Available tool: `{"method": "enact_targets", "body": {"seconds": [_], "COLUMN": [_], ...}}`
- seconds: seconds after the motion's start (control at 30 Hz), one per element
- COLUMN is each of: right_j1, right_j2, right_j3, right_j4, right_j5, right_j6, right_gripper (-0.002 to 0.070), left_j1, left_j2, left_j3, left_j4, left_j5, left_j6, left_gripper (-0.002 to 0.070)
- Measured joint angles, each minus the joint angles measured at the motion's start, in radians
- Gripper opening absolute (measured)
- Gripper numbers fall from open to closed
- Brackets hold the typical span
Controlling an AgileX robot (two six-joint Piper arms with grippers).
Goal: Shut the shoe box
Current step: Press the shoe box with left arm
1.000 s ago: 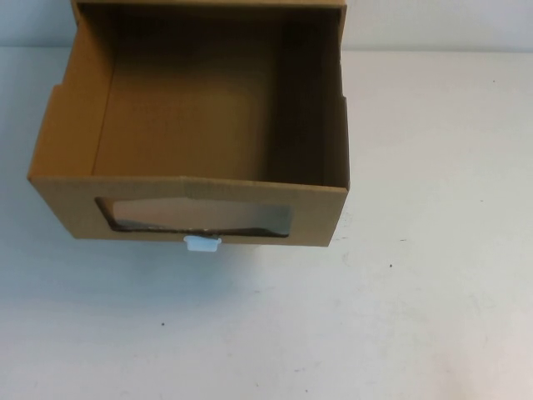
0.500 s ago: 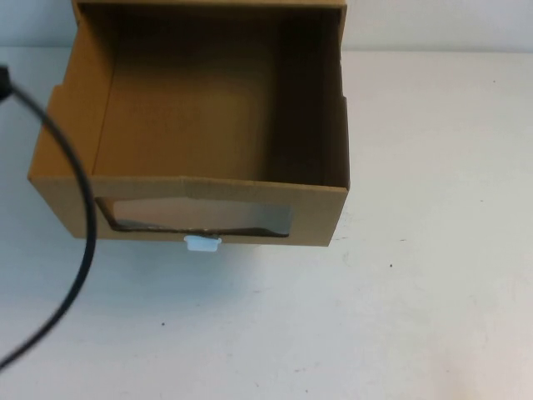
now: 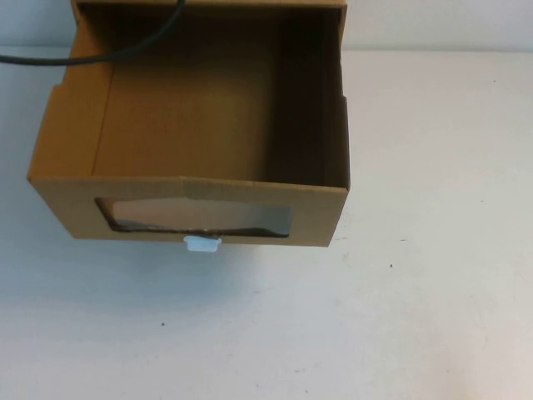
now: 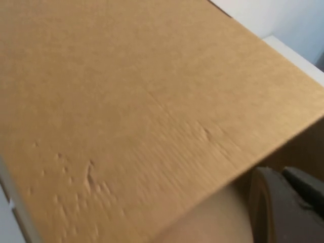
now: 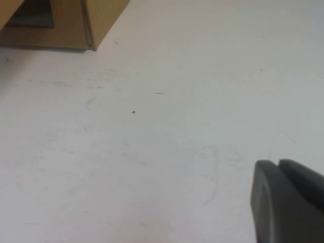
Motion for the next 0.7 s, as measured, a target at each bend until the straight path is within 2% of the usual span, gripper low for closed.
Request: {"method": "enact_targets", "body": {"seconds": [0.23,0.5,0.7], "right_j1": [0.000,0.000,0.000], "right_j2": [0.000,0.000,0.000], "right_j3": [0.000,0.000,0.000], "right_j4": [0.000,0.029,0.417], "right_j5": [0.000,-0.060,-0.214], "right_j6": [0.000,0.000,0.000], "right_gripper": [-0.0013,-0.0013,-0.0013], "left_j1": [0.000,0.000,0.000], "left_j2": [0.208,0.306,0.315], "left_j3": [-0.191,-0.218,-0.218], "left_j4": [-0.048,-0.083,-0.089], "left_j5": [0.039,0.046,0.050], "left_j6": [0.000,0.000,0.000], "left_gripper": [-0.0002,-0.0002,-0.0002]}}
